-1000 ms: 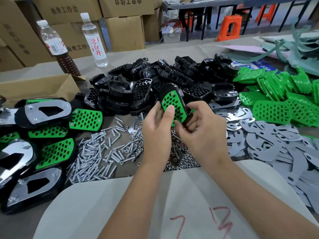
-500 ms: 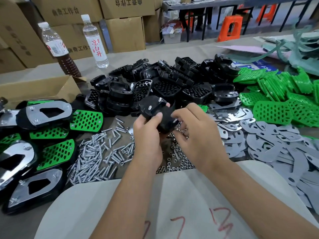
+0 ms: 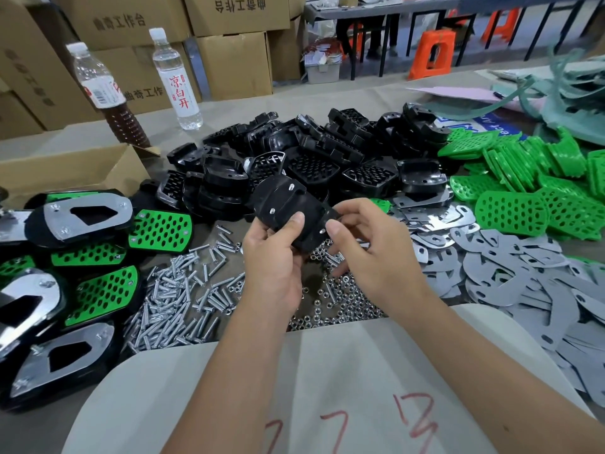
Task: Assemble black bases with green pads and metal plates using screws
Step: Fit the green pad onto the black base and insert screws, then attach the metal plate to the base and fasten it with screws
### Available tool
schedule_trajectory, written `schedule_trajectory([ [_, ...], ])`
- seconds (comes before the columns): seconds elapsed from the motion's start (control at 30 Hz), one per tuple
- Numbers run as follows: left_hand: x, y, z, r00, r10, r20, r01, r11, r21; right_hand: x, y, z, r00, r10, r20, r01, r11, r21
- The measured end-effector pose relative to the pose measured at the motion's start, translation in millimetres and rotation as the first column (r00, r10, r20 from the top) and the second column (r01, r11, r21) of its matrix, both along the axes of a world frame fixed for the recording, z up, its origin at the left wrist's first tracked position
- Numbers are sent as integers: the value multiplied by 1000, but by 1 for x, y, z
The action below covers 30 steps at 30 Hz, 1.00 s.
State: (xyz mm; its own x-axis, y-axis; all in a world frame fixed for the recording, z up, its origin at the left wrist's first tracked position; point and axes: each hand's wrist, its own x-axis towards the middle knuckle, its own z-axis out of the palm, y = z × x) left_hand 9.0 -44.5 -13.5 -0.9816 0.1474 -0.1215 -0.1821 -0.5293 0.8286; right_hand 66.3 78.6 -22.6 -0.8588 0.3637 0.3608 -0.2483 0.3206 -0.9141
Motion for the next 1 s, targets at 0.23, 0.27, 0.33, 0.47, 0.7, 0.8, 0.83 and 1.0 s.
schedule_trajectory([
  [0.23,-3,-2,-3,996,5,-94,-17,991,-129,-2,8,0,987,137,80,-122,979,-165],
  [0.27,-3,-2,-3,994,9,-107,-27,987,-161,-2,8,0,987,138,80,-123,978,-169],
  [0.33,-4,-3,-3,993,16,-114,-38,981,-190,-1,8,0,989,130,72,-118,981,-156],
  [0.47,-4,-4,-1,995,10,-99,-28,982,-189,1,7,0,992,106,62,-98,988,-117],
  [0.7,-5,-5,-2,998,-38,-53,32,993,-112,3,8,11,999,32,2,-32,999,-23],
  [0.8,-4,-2,-4,995,-77,-58,69,989,-129,0,37,19,951,-304,-61,296,831,471],
  [0.83,-4,-1,-4,994,-91,-63,81,985,-152,-1,51,20,905,-421,-52,359,695,623],
  [1.0,0,5,-7,986,-137,-96,103,949,-298,-1,90,12,754,-618,224,165,507,846],
])
